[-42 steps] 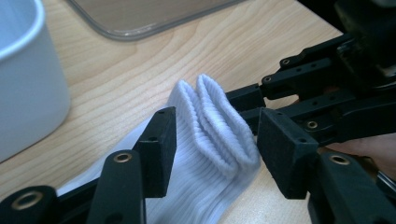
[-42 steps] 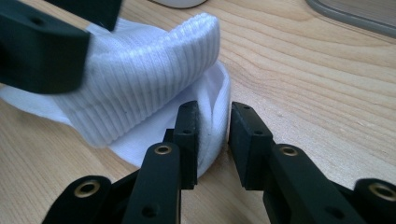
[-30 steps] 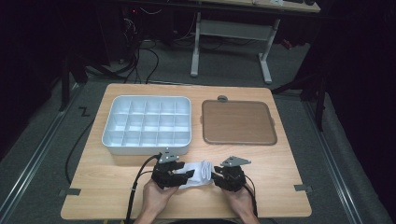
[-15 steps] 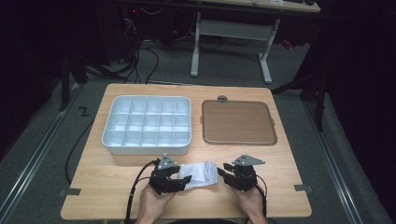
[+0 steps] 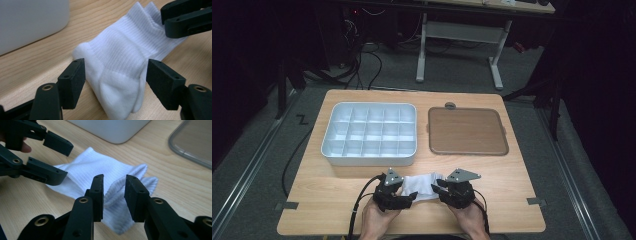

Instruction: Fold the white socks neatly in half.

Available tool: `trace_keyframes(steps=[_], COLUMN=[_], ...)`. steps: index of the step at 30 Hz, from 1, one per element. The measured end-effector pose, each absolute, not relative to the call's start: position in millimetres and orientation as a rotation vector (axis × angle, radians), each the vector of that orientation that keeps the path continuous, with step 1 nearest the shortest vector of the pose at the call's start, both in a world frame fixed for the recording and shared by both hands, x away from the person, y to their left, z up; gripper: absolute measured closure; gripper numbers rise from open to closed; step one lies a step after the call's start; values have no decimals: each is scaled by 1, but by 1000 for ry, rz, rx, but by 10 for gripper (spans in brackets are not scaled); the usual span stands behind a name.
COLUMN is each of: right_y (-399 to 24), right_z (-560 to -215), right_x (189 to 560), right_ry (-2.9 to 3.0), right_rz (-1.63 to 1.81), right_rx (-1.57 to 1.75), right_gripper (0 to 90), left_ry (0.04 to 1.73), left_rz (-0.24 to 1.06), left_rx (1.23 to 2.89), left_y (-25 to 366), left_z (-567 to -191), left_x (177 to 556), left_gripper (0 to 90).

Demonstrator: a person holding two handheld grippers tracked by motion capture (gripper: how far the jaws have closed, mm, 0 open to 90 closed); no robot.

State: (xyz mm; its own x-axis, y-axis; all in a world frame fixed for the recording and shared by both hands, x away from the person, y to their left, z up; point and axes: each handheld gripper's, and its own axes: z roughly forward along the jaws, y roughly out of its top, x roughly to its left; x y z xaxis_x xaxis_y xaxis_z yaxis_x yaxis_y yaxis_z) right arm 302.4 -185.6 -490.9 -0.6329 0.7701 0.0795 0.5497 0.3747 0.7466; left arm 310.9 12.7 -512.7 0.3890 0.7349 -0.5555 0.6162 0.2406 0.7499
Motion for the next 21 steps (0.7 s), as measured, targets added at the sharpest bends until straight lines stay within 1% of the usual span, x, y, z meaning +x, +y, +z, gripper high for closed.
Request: trace_keyframes(steps=[7,8,11,12,16,20,21], right_y=[-184,-184,-184,-184,-184,-185,-186], right_z=[-504,-508,-510,-512,-513,-511,-509], right_x=[309,311,313,315,315,314,313], right_ry=[2385,2393,2397,2405,2399,2394,2390], right_rz=[1076,1065,1062,1052,1053,1056,1064], right_rx=[1190,1202,1200,1192,1191,1184,1183], right_gripper=[719,745,770,798,828,834,835], left_ry=[1315,1323,1332,1337,1332,1333,1324], left_rz=[136,145,157,171,200,225,252], left_rx=[1456,1462,1462,1470,1481,1482,1491], left_y=[15,15,15,15,14,12,11], left_z=[-520,-524,-527,-530,-534,-534,-535], left_x=[309,309,309,309,308,308,306], left_gripper=[319,320,322,325,342,363,372])
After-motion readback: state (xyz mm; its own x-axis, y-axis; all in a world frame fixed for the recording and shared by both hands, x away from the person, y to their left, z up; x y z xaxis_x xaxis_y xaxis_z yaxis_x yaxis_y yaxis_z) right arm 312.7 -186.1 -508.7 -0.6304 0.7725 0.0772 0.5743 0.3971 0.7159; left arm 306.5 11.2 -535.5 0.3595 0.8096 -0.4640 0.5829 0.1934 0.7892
